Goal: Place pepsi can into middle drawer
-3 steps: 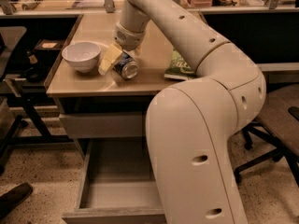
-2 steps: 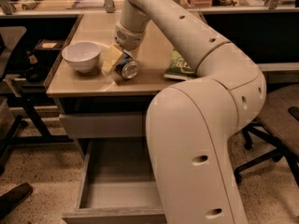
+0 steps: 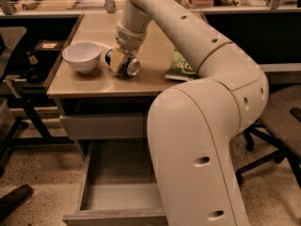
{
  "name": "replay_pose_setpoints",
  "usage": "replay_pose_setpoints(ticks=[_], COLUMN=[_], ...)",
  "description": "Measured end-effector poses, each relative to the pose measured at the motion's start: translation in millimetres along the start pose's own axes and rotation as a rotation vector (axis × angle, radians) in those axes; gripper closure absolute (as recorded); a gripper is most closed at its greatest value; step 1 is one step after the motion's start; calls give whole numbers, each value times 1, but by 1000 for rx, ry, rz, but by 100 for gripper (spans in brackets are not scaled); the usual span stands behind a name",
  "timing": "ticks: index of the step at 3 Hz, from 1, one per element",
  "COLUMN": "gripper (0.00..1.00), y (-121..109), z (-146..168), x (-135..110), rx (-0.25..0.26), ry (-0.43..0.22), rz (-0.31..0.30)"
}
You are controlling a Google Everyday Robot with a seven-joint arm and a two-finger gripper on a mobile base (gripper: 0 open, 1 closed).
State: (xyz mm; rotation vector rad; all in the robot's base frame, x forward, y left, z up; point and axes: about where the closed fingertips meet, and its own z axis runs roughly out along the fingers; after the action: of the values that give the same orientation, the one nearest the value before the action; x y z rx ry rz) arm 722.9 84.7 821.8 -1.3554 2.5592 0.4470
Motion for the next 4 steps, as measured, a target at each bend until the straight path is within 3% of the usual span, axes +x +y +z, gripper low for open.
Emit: replay_pose_setpoints(ticks=[1, 2, 4], gripper=[88, 100, 100], y=[0, 0, 2], z=[0, 0, -12], x=[0, 0, 6], rx=[0, 0, 10], ry=[0, 0, -21], rz=[0, 0, 3])
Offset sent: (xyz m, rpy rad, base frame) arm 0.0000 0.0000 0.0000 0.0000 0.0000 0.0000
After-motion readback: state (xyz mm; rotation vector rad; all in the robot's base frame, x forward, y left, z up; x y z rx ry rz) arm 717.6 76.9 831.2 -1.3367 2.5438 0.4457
